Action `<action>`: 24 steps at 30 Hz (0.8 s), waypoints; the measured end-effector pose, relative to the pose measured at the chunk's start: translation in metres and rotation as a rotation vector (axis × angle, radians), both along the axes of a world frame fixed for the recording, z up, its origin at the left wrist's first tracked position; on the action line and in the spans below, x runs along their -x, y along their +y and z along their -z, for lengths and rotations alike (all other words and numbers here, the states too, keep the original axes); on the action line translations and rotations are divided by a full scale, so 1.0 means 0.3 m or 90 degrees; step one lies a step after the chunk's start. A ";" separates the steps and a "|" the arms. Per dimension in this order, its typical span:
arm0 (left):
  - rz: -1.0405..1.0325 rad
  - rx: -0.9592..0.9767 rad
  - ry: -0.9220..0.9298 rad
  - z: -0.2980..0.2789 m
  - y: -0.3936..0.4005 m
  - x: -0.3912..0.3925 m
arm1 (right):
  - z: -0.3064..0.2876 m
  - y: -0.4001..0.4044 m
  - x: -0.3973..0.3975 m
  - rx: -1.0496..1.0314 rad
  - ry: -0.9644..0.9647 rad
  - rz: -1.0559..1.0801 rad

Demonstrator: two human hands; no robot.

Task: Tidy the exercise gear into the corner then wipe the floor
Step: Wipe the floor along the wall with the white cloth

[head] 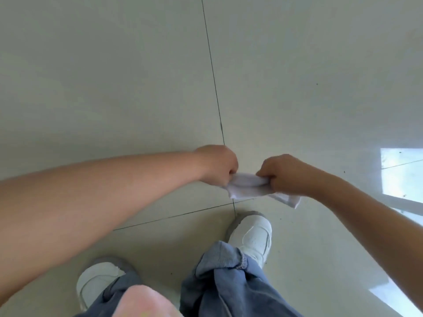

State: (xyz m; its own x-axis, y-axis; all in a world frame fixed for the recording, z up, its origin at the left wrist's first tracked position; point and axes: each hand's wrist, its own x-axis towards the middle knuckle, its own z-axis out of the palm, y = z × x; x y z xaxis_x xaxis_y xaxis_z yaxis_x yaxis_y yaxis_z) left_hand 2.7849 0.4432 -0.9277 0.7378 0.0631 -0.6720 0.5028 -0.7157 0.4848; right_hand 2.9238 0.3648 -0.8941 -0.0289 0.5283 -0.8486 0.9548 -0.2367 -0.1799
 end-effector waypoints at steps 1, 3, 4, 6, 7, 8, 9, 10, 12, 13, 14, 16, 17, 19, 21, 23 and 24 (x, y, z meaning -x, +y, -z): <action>-0.030 -0.038 -0.029 -0.010 0.031 -0.002 | -0.010 -0.003 -0.012 -0.059 -0.026 0.023; -0.031 -0.112 -0.066 -0.030 0.067 -0.005 | -0.040 0.000 -0.002 -0.087 -0.059 -0.010; 0.007 -0.132 -0.069 -0.045 0.066 -0.011 | -0.051 0.003 0.014 -0.056 -0.059 -0.029; 0.087 -0.158 -0.050 -0.057 0.048 -0.026 | -0.065 0.018 0.032 -0.062 -0.065 -0.003; 0.085 -0.169 -0.047 -0.062 0.045 -0.030 | -0.080 0.034 0.037 -0.074 -0.086 0.041; 0.067 -0.177 -0.046 -0.069 0.054 -0.033 | -0.094 0.044 0.038 -0.084 -0.112 0.066; 0.054 -0.176 -0.051 -0.076 0.069 -0.035 | -0.108 0.048 0.039 -0.081 -0.130 0.051; 0.049 -0.164 -0.064 -0.084 0.086 -0.038 | -0.122 0.043 0.041 -0.059 -0.147 0.038; 0.041 -0.112 -0.080 -0.107 0.107 -0.046 | -0.144 0.021 0.042 -0.014 -0.161 0.036; 0.038 -0.092 -0.087 -0.122 0.108 -0.047 | -0.158 0.011 0.039 -0.011 -0.159 0.043; 0.032 -0.082 -0.101 -0.138 0.101 -0.050 | -0.183 0.004 0.036 -0.006 -0.160 0.055; 0.024 -0.078 -0.135 -0.175 0.079 -0.065 | -0.237 -0.023 0.018 -0.016 -0.186 0.070; 0.032 -0.082 -0.149 -0.194 0.070 -0.079 | -0.263 -0.042 0.004 -0.036 -0.200 0.073; 0.057 -0.111 -0.176 -0.229 0.054 -0.116 | -0.305 -0.076 -0.023 -0.073 -0.228 0.060; 0.087 -0.162 -0.181 -0.268 0.039 -0.159 | -0.326 -0.104 -0.051 -0.089 -0.262 0.046; 0.113 -0.211 -0.171 -0.287 0.018 -0.209 | -0.323 -0.121 -0.087 -0.095 -0.286 0.043; 0.116 -0.230 -0.159 -0.291 0.011 -0.232 | -0.310 -0.124 -0.112 -0.105 -0.292 0.031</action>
State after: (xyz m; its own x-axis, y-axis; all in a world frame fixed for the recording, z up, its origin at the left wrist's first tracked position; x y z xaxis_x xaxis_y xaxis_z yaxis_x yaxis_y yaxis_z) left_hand 2.8544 0.4465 -0.8405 0.8949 0.1153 -0.4312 0.2535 -0.9264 0.2784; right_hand 2.9575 0.3276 -0.8011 0.3561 0.6485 -0.6728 0.9330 -0.2870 0.2171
